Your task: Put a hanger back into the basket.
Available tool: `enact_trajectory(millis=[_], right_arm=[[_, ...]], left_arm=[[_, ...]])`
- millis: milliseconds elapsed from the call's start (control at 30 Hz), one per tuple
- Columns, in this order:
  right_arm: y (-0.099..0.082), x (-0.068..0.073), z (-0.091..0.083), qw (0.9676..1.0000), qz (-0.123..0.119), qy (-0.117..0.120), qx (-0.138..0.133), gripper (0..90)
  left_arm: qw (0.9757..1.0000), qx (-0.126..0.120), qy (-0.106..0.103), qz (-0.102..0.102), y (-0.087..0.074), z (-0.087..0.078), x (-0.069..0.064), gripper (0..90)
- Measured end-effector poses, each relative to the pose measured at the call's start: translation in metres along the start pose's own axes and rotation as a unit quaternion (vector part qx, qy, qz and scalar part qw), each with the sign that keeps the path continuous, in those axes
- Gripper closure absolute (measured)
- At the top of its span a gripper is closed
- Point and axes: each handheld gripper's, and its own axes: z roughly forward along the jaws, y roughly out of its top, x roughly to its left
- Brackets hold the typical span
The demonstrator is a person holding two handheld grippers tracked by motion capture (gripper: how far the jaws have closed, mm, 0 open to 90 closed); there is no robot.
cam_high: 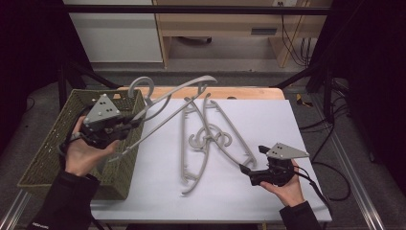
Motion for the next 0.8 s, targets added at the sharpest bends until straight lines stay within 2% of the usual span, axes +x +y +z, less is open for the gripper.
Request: enact_trajectory(millis=[300,500,800], right_arm=[[-0.001,0.001,0.002,1.0000,-0.001,0.000,0.005,6.9],[0.000,0.000,0.001,1.0000,0.000,0.000,0.003,6.9],[-0.001,0.000,0.003,1.0000,-0.002,-0.001,0.008,6.8]], left_arm=[[0.9992,0.010,0.038,0.000,-0.017,-0.016,0.035,79.4],[0.9982,0.028,0.052,0.000,-0.036,-0.021,0.057,79.4],[0.9961,0.045,0.073,-0.018,-0.066,-0.032,0.084,79.4]])
